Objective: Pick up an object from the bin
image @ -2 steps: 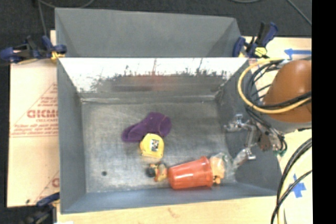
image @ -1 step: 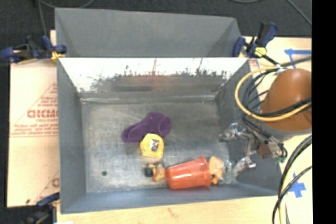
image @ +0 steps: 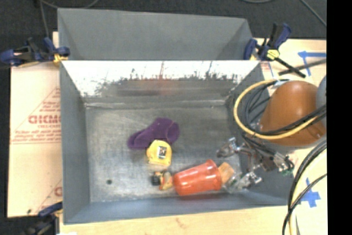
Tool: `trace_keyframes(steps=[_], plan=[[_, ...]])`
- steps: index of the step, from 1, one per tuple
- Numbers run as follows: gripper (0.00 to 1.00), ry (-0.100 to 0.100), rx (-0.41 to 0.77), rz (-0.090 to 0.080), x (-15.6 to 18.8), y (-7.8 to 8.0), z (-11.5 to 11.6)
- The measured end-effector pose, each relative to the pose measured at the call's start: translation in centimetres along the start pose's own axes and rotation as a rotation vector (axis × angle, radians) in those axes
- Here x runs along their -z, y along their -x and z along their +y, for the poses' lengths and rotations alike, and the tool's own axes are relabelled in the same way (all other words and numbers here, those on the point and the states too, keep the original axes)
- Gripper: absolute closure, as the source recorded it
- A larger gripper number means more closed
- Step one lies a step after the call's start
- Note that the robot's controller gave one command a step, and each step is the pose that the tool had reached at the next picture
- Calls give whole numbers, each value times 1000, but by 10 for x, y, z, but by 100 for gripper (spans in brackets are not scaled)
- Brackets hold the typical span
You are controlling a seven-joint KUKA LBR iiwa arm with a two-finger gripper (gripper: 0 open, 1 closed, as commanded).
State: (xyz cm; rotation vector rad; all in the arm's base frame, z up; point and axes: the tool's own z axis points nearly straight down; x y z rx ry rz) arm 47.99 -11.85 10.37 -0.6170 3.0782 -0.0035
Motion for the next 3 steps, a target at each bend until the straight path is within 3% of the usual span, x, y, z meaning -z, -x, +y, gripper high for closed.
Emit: trace_keyframes(steps=[1,2,3], plan=[[100,-1,-5,-3,-10,6,9],[100,-1,-4,-3,-10,7,9],[100,4,-35,4,41,21,-10]])
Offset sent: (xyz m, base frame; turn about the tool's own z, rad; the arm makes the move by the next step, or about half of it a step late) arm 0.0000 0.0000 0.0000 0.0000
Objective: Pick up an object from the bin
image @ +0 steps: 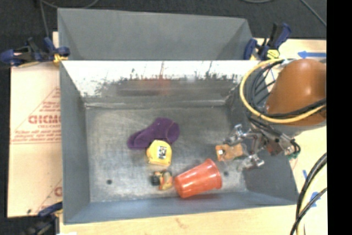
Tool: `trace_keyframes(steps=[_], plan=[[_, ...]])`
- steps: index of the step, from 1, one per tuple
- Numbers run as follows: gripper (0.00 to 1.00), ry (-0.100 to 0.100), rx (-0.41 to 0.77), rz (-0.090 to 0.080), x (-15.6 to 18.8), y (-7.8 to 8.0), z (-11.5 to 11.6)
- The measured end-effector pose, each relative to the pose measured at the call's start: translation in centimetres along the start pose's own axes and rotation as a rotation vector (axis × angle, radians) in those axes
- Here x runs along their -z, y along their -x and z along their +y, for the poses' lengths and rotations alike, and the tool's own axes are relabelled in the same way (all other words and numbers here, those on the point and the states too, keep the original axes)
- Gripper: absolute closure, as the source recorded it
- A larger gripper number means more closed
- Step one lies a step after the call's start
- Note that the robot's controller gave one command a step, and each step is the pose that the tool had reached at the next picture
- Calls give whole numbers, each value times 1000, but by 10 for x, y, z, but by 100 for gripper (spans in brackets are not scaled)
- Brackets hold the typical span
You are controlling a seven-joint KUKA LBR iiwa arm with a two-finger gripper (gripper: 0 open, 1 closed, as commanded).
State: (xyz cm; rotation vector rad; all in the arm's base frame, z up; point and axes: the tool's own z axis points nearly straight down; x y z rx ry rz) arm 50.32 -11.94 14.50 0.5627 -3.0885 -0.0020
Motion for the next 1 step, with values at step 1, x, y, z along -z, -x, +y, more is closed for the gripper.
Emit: trace_keyframes(steps=[1], plan=[[100,-4,-47,-5,65,12,-9]])
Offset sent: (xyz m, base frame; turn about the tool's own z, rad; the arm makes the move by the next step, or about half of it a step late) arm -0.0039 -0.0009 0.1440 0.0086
